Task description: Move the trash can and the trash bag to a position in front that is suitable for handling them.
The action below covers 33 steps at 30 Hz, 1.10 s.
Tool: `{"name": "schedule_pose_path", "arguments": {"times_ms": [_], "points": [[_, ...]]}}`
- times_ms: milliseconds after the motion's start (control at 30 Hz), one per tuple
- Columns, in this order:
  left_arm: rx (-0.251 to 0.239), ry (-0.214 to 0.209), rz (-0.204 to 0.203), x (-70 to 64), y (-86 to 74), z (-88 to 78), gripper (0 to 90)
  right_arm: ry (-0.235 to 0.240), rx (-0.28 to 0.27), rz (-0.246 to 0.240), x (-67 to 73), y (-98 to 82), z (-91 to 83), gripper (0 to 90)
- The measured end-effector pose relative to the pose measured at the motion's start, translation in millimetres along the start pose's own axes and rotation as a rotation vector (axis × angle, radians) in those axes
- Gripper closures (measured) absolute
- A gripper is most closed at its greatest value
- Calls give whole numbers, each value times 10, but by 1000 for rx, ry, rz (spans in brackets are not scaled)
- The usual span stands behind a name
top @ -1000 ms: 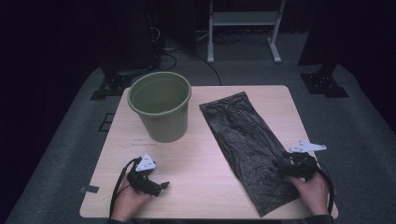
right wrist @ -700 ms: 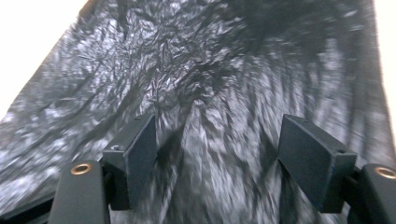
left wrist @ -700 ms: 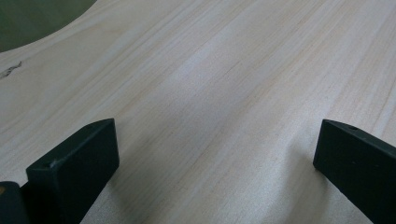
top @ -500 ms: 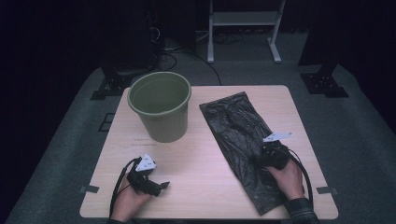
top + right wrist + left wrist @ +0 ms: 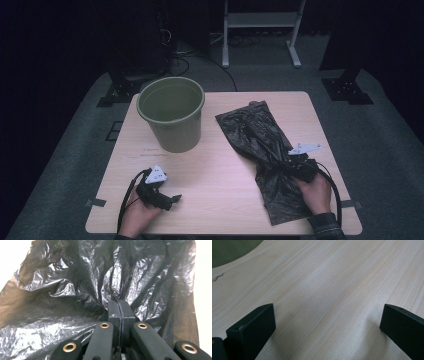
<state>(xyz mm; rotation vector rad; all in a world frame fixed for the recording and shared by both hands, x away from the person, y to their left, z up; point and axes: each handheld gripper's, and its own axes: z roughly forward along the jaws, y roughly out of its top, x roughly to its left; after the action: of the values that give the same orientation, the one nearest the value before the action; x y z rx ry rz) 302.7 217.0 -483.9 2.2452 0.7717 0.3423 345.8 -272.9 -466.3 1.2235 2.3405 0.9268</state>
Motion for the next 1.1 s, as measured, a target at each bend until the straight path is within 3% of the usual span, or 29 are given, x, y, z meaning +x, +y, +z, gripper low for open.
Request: {"name": "schedule_pose_path", "arguments": {"times_ms": [367,500,600,800,933,1100], "points": [[0,-2,2,2,1,1,0,9,12,-12,-14,-506,-439,869],[0,-4,4,5,2,2,0,16,1,13,-9,-549,-499,648],[0,-4,4,5,2,2,0,15,-49,26,7,-452,-543,472],[0,-4,4,5,2,2,0,1,-86,39,-11,-177,-393,144],[0,-4,4,5,2,2,0,5,-44,21,-13,-119,-168,126],[0,-4,4,4,2,2,0,16,0,15,-21,-187,-3,116]]}}
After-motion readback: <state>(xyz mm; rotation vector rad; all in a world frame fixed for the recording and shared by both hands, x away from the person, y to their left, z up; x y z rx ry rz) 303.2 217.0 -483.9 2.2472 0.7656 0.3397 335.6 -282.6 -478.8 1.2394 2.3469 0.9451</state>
